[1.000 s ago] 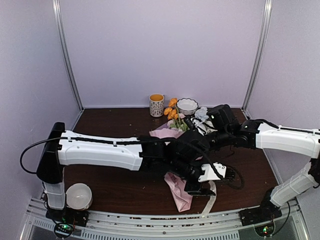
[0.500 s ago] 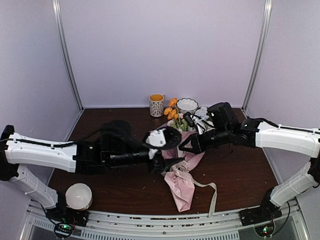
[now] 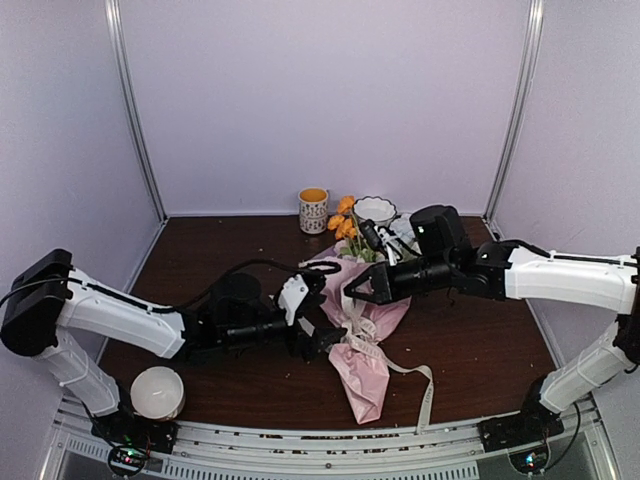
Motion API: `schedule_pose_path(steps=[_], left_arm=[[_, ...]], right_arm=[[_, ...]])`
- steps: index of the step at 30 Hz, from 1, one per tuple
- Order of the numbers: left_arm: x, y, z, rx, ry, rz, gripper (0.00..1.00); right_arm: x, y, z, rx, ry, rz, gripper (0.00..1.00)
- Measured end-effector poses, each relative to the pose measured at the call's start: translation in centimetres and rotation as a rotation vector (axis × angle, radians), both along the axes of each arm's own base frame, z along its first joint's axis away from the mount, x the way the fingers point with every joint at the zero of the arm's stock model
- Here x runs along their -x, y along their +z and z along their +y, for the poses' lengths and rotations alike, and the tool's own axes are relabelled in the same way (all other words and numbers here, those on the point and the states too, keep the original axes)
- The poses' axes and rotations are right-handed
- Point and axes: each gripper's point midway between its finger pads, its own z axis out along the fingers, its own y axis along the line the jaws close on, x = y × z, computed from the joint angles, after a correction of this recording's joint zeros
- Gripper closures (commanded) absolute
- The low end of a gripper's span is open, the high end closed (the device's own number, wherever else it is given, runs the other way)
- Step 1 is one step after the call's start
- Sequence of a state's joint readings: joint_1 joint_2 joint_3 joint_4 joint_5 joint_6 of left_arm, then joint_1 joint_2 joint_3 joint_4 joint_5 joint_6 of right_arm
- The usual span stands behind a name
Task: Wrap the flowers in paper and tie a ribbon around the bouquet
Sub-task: Cross the half-tied ribbon over the folded bouquet.
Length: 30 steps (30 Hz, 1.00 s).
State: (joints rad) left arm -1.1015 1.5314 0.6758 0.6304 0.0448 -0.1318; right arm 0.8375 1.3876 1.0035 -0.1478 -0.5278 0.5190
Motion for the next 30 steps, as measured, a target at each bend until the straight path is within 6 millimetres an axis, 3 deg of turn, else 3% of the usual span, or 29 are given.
schedule_pose_path(steps=[6, 11, 15, 20, 24, 27, 30], left_arm=[[-2.1, -0.4, -2.7, 0.018, 0.033, 0.019, 0.27], [-3.6, -1.7, -2.8, 0.029, 0.053, 0.049, 0.35], [-4.2, -2.8, -3.0, 0.045, 0.054, 0.077, 0.61], [-4.4, -2.2, -3.5, 0.118, 0.035, 0.097, 0.98], [-4.2, -0.9, -3.5, 0.189, 0.018, 0.089, 1.0], [-4.0, -1.1, -3.1, 0.213, 0.022, 0.113, 1.0], [-4.1, -1.8, -2.6, 0.227, 0.036, 0.138, 1.0]], right_arm=[[0.3, -0.5, 1.0, -0.014, 0.011, 0.029, 1.0], [0.4, -0.1, 1.3, -0.03, 0.017, 0.026, 1.0], [0.5, -0.2, 1.3, -0.032, 0.018, 0.029, 0.98], [0.6, -0.4, 1.2, -0.03, 0.016, 0.037, 0.82], [0.7, -0.8, 0.9, 0.004, 0.023, 0.04, 0.72], [0.7, -1.1, 0.2, 0.058, 0.018, 0.029, 0.59], [0.7, -0.6, -1.4, 0.105, -0.011, 0.001, 0.53]])
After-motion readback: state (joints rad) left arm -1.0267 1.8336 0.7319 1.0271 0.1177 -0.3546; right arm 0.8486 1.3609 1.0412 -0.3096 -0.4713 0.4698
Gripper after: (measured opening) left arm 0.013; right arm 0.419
